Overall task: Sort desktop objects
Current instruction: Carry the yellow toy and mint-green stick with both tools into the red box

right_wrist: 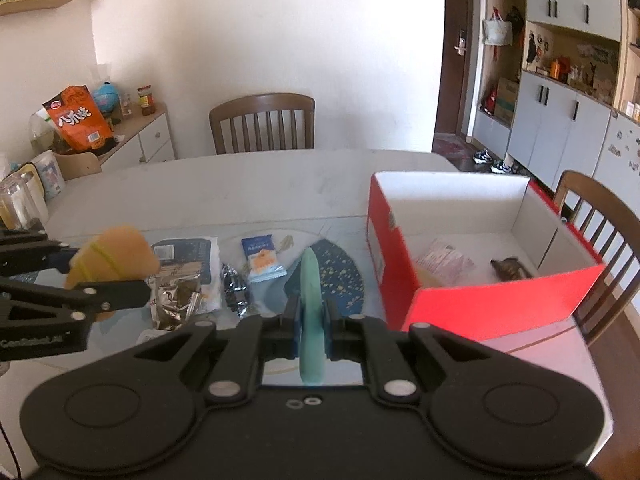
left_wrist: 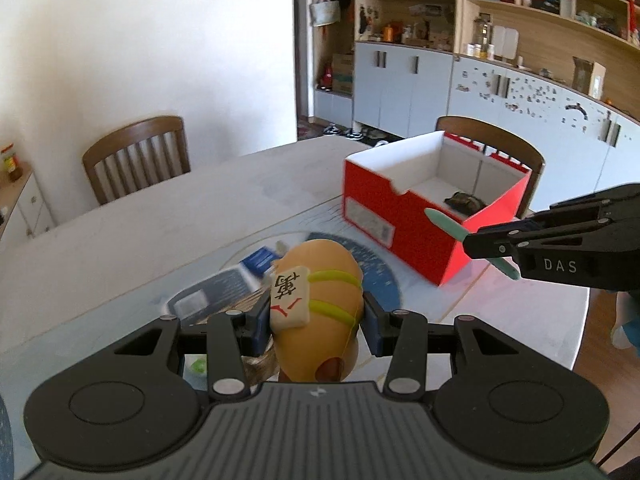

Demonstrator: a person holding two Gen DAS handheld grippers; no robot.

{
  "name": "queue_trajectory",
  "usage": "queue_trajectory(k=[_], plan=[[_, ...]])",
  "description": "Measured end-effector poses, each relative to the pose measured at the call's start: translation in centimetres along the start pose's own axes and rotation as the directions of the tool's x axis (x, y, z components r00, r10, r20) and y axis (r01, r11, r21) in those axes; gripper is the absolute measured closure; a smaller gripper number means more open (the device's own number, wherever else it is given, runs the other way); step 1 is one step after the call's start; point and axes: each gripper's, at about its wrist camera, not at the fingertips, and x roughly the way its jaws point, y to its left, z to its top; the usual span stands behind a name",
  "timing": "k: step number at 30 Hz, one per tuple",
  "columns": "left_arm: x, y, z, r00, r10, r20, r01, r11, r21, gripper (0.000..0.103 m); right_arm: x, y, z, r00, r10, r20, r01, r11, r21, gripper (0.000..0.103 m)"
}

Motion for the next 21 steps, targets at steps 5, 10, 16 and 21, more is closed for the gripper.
queue_trajectory(k=[5, 10, 16, 21], plan=[[0.8, -2.4, 2.0, 1.000, -0.026, 0.000, 0.026, 0.999, 0.028, 0.059, -0.9, -1.8, 1.0, 1.000, 0.007, 0.009, -0.007, 1.000, -0.014, 0.093], [2.0, -4.6, 3.7, 0.999, -0.039, -0.005, 0.039, 0.997, 0.059, 0.059, -1.0, -3.6, 2.0, 1.000, 0.016, 0.012, -0.016, 1.000, -0.017, 0.093], [3.7, -6.5, 5.5, 0.999, -0.047, -0.008, 0.047, 0.996, 0.078, 0.059, -0.8, -6.4, 2.9, 0.999, 0.031, 0.010, -0.031, 1.000, 0.001, 0.093], [5.3, -8.1, 7.0, 0.998, -0.056, -0.012, 0.057, 0.994, 0.093, 0.059, -0.4, -9.0, 3.6, 0.999, 0.038, 0.005, -0.038, 0.999, 0.026, 0.093]])
